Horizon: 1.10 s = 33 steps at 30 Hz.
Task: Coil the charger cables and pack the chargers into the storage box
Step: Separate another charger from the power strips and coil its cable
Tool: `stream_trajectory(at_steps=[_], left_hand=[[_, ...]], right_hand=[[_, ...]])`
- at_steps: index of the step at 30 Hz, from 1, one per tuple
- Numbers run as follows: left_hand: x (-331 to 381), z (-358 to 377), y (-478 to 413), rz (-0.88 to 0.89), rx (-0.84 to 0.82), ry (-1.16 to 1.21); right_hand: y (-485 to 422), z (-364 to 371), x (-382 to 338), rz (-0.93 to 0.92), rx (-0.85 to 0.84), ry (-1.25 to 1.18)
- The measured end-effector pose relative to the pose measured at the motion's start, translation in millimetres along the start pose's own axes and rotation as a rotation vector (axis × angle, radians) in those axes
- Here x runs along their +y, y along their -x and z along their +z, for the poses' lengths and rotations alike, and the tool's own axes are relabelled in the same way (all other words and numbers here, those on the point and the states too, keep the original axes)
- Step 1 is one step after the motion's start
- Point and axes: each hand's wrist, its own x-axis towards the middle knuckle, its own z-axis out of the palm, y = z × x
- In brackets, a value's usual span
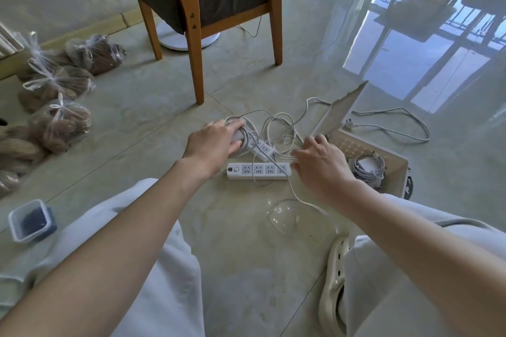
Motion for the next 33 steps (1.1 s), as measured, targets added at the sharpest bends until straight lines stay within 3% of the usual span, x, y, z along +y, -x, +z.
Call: stream_trajectory(at_steps=[2,5,7,12,16,20,23,26,33], left_hand=[[6.1,0.4,1.0,0.036,0.015,0.041],[10.9,1.8,-1.4,0.056,0.024,0.191],[12.5,2.5,-3.5,0.052,0.036,0.322],[11.7,3.5,-10.5,0.026,0.122,0.437],[18.0,7.5,-15.5,-0.020,0.093,0.676],[22.4,0.3,-20.4,-0.295,0.009,1.175],[28.7,-5.8,-18.3,-0.350,-0.134,1.385],[33.6,-7.4,-15.7,-0.317,-0.273,1.483],[24.1,-17.0,-12.8,-0.334,-0.371,1.528]], right_hand=[[-4.3,3.5,-2.7,-0.038,0.014,-0.124],[-6.6,9.1,-12.9,-0.027,-0.100,-0.488],[-6.0,8.8,-17.8,0.013,-0.058,-0.677],[-7.7,-2.6,-24.4,0.061,0.106,-0.904],[-3.0,-3.8,-38.6,0.036,0.028,-1.103],[3.2,0.9,-47.1,-0.120,-0.084,-1.017],[1.6,7.5,-45.8,-0.173,-0.070,-0.913],[-5.4,10.4,-36.4,-0.154,-0.046,-0.870],[-15.5,16.5,-13.1,-0.141,-0.051,-0.646]])
